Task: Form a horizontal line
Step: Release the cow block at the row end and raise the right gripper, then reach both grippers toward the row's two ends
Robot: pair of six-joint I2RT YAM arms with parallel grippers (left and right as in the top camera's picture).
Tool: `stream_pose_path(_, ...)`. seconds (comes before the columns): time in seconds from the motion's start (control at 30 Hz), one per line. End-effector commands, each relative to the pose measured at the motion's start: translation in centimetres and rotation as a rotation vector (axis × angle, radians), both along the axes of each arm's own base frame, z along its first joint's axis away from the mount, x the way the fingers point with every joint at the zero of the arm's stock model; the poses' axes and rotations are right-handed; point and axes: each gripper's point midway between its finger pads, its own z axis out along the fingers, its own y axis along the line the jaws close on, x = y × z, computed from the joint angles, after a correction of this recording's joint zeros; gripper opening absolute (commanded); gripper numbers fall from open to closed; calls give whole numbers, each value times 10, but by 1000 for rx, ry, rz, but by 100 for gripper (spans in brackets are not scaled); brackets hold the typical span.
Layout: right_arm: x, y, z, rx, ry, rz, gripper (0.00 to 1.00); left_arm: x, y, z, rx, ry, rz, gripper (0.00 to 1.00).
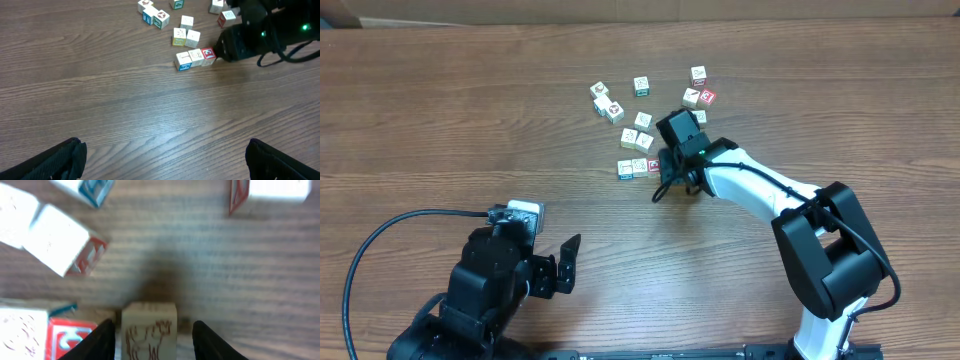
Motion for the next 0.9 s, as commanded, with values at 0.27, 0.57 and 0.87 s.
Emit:
stream_pose_path(0.27, 31, -1, 43, 12, -96, -31, 45, 0, 1, 0, -4, -5, 13, 100)
stream_pose_path(0.57, 17, -21, 107, 40, -145, -57, 4, 0, 1, 0, -4, -5, 13, 99)
stream_pose_path(0.87, -7, -40, 124, 23, -101, -82, 4, -32, 23, -34, 162, 159, -16, 99)
